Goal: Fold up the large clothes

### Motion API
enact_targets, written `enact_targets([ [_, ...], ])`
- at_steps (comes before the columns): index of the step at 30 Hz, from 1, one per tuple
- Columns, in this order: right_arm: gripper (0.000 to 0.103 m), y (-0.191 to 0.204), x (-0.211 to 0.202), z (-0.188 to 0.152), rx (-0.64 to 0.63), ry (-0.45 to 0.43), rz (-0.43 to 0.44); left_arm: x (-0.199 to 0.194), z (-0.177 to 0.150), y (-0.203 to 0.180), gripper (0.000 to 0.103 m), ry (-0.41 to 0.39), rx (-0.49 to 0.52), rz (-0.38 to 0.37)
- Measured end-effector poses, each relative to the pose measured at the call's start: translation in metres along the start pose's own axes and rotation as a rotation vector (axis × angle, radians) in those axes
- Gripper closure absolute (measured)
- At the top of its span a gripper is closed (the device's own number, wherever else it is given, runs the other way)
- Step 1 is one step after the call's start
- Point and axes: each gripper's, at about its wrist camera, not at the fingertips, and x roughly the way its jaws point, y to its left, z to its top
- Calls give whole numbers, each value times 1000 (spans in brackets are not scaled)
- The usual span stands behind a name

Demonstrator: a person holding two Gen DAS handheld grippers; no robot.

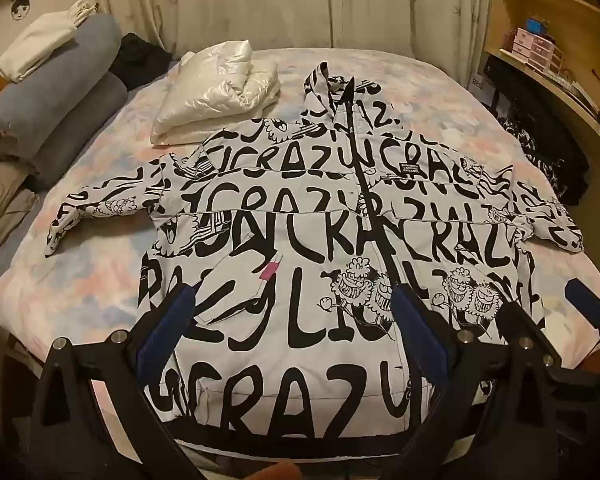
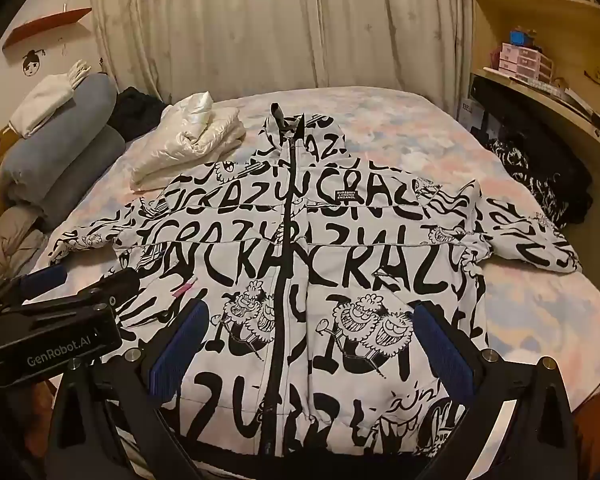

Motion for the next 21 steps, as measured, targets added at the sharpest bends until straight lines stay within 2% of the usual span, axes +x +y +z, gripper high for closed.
enact_targets([
  [4, 0, 1, -2, 1, 24, 12, 23, -2, -3, -1, 7, -1, 2, -9],
  [10, 0, 0, -7, 1, 19, 5, 14, 1, -7, 3, 8, 45, -26, -48],
  [21, 0, 0, 0, -2, 18, 25, 21, 6, -7, 0, 9, 64, -27, -41],
])
